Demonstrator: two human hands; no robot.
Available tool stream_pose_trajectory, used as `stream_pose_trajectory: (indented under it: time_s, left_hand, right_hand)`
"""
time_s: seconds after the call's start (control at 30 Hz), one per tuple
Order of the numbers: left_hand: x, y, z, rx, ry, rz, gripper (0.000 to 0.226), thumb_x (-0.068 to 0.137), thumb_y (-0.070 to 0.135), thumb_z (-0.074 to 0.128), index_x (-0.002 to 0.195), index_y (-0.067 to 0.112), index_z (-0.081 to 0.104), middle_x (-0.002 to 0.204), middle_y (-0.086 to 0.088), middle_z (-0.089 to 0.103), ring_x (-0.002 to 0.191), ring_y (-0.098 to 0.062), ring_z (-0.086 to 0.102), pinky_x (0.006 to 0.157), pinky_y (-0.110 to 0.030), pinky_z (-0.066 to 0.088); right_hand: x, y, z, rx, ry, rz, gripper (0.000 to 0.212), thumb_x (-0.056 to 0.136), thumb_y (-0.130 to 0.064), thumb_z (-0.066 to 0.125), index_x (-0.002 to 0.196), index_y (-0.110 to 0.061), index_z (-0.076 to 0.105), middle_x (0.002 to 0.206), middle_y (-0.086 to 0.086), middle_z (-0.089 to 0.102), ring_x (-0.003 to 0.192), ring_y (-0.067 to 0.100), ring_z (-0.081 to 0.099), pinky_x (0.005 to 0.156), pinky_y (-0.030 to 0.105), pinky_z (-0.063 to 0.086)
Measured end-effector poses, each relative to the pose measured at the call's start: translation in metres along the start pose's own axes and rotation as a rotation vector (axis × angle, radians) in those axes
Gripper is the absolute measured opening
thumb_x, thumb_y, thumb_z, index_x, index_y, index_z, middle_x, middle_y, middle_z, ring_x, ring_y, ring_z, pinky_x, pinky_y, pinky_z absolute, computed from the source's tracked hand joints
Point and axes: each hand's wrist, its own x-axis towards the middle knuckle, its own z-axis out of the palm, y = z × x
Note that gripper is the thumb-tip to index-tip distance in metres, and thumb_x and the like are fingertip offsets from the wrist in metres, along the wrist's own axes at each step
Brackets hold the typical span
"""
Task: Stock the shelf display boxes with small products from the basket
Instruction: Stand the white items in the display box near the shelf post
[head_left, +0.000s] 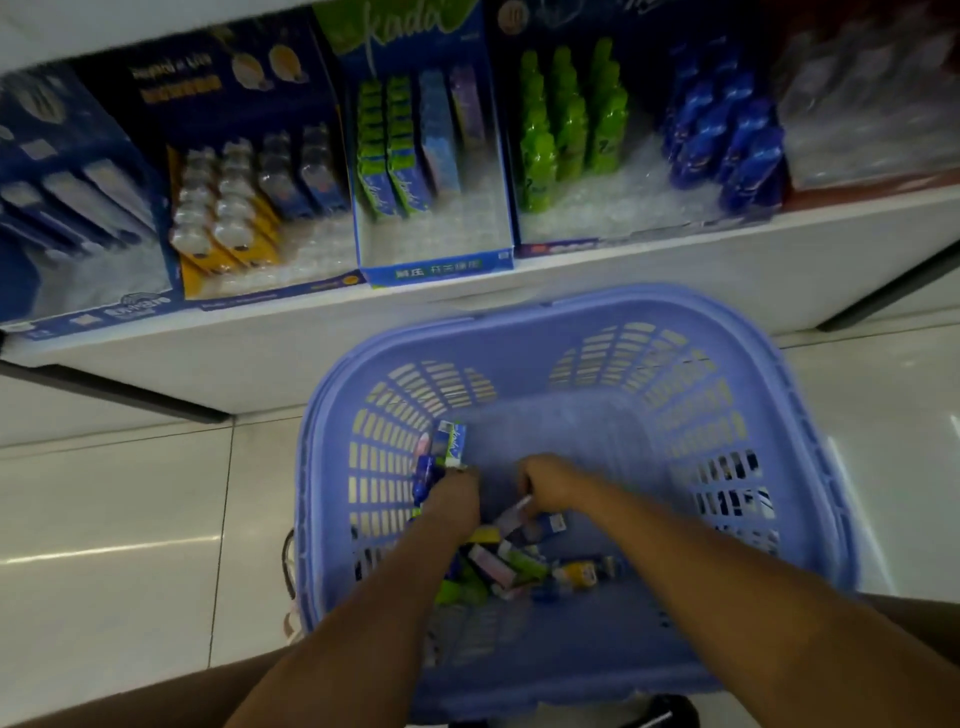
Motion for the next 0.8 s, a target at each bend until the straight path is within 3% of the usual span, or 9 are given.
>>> stream_pose_trajectory:
  time_s: [0.1,0.2,0.27,0.33,0.43,0.5,0.57,0.63,0.8]
  left_hand:
    - [0.002,0.001,0.005,0.056,0.021,0.034,0.028,0.094,0.016,0.053,0.117,0.001,0.059,0.119,-0.015,0.062,0.109,-0.029,0.059,0.075,-0.016,0.048]
    - [0.000,0.003,0.007,0.054,-0.056,0.047,0.024,0.091,0.021,0.060,0.098,-0.001,0.063,0.106,-0.021,0.065,0.100,-0.033,0.061,0.087,-0.040,0.048]
    - [-0.003,0.007,0.004,-0.012,-0.044,0.080,0.022,0.089,0.020,0.062,0.075,0.003,0.058,0.085,-0.021,0.062,0.082,-0.030,0.059,0.083,-0.043,0.049]
    - [-0.003,0.015,-0.005,-0.189,-0.020,0.103,0.038,0.089,0.017,0.061,0.057,0.015,0.040,0.064,-0.014,0.049,0.064,-0.021,0.046,0.068,-0.039,0.044]
    - [-0.013,0.036,-0.037,-0.726,-0.054,0.051,0.027,0.094,0.010,0.053,0.067,0.008,0.049,0.063,-0.008,0.047,0.060,-0.021,0.048,0.064,-0.039,0.046]
    - [-0.021,0.045,-0.058,-1.097,-0.100,0.037,0.020,0.093,0.008,0.049,0.074,0.003,0.053,0.059,-0.008,0.051,0.053,-0.020,0.052,0.062,-0.038,0.053]
    - [-0.032,0.050,-0.079,-1.315,-0.081,0.094,0.021,0.093,0.013,0.051,0.074,0.005,0.052,0.052,-0.004,0.049,0.043,-0.013,0.049,0.049,-0.028,0.052]
    - [-0.046,0.051,-0.095,-1.428,-0.026,0.173,0.020,0.093,0.020,0.057,0.078,0.008,0.055,0.052,-0.001,0.050,0.042,-0.009,0.049,0.045,-0.023,0.049]
    - [-0.081,0.038,-0.134,-1.473,0.147,0.352,0.017,0.090,0.023,0.063,0.087,0.007,0.066,0.063,-0.001,0.062,0.054,-0.011,0.058,0.052,-0.020,0.049]
  right_hand:
    - [-0.003,0.025,-0.015,-0.032,-0.076,0.049,0.030,0.078,-0.024,0.074,0.102,-0.009,0.065,0.100,0.015,0.061,0.088,0.022,0.055,0.077,0.030,0.043]
    - [-0.012,0.034,-0.037,-0.053,-0.100,0.115,0.019,0.083,-0.019,0.066,0.098,-0.007,0.065,0.084,0.009,0.052,0.081,0.022,0.049,0.073,0.027,0.040]
    - [-0.019,0.039,-0.051,0.041,-0.059,0.156,0.005,0.085,-0.012,0.061,0.082,-0.008,0.063,0.067,0.006,0.054,0.070,0.021,0.049,0.066,0.025,0.040]
    - [-0.032,0.041,-0.067,0.178,-0.095,0.139,0.015,0.088,-0.007,0.055,0.079,0.000,0.066,0.057,0.006,0.055,0.057,0.018,0.048,0.057,0.026,0.040]
    - [-0.052,0.039,-0.087,0.628,-0.103,0.077,0.018,0.092,-0.001,0.049,0.102,0.000,0.064,0.075,0.010,0.063,0.059,0.015,0.050,0.052,0.021,0.042]
    - [-0.067,0.030,-0.097,0.984,-0.047,0.015,0.015,0.094,-0.003,0.050,0.101,-0.011,0.060,0.080,0.009,0.066,0.060,0.013,0.049,0.050,0.018,0.043]
    - [-0.076,0.017,-0.104,1.166,0.059,-0.081,0.014,0.096,-0.013,0.050,0.105,-0.010,0.060,0.079,0.008,0.066,0.056,0.009,0.048,0.047,0.016,0.040]
    - [-0.085,-0.003,-0.110,1.262,0.158,-0.190,0.025,0.097,-0.018,0.048,0.115,-0.005,0.061,0.081,0.007,0.067,0.057,0.007,0.051,0.049,0.015,0.040]
    - [-0.110,-0.054,-0.121,1.354,0.122,-0.445,0.026,0.093,-0.008,0.051,0.115,-0.009,0.064,0.109,0.011,0.070,0.097,0.023,0.063,0.083,0.027,0.055]
